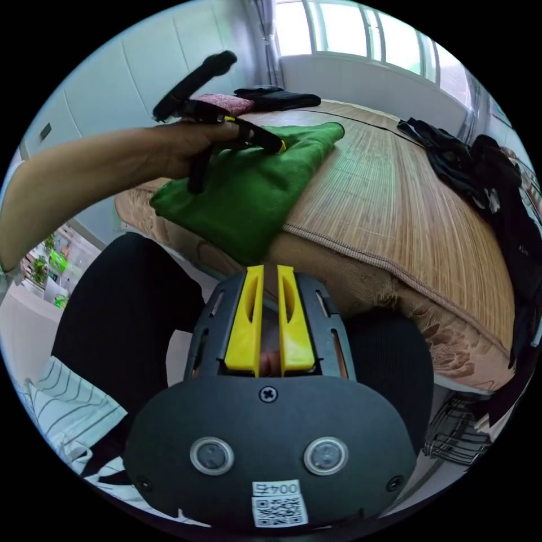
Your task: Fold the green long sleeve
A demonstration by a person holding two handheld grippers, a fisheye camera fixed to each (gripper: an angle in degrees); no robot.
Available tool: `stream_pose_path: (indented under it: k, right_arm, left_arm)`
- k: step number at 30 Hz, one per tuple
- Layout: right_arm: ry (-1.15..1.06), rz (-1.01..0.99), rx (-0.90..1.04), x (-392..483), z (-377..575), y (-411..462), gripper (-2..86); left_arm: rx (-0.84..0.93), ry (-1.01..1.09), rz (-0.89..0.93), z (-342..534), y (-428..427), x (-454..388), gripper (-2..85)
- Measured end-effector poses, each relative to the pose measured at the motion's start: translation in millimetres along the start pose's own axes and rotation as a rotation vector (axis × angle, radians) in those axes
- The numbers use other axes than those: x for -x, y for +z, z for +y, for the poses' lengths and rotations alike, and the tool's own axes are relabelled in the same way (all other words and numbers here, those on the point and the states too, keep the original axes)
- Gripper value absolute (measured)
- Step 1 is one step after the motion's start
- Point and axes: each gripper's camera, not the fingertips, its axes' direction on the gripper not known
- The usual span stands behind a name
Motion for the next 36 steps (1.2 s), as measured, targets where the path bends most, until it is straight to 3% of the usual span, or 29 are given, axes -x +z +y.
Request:
stream_pose_path:
  k: [10, 14, 19, 23, 28, 31, 36]
  right_arm:
    - [-0.008, 0.074, -0.104, 8, -5, -26, 8.3]
    - [-0.028, 0.099, -0.124, 11, -17, -30, 7.8]
    - [-0.032, 0.103, -0.116, 14, -33, -22, 7.5]
    - [-0.027, 0.083, -0.124, 18, -41, -22, 6.8]
    - [-0.02, 0.059, -0.108, 23, -53, -20, 3.8]
    - [-0.062, 0.151, -0.094, 36, -59, -20, 1.3]
    - [-0.069, 0.112, -0.062, 38, -63, -25, -0.4]
  left_arm:
    - [-0.012, -0.135, 0.083, -40, 43, 57, 0.0]
    - [-0.119, -0.17, 0.059, 6, -29, 78, 0.1]
    - [-0.052, -0.329, -0.01, 118, -60, 121, 0.1]
    - [-0.07, -0.485, 0.094, 186, -57, 149, 0.0]
    - [-0.072, -0.484, 0.052, 188, -54, 157, 0.1]
    - [-0.055, -0.469, 0.019, 183, -59, 164, 0.1]
    - [-0.095, -0.502, 0.07, 191, -72, 187, 0.1]
